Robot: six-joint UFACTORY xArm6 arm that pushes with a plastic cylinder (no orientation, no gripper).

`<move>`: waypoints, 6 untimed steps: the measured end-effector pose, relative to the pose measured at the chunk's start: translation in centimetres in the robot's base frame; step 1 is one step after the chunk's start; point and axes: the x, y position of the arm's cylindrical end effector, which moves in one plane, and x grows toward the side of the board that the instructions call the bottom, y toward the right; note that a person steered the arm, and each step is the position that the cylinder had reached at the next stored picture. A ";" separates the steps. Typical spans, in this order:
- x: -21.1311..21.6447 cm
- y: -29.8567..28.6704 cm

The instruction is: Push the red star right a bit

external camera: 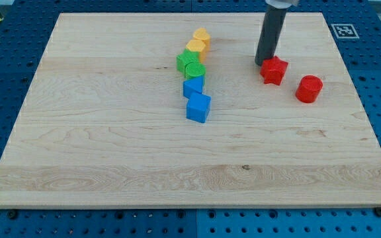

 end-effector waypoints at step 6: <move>3.2 1.7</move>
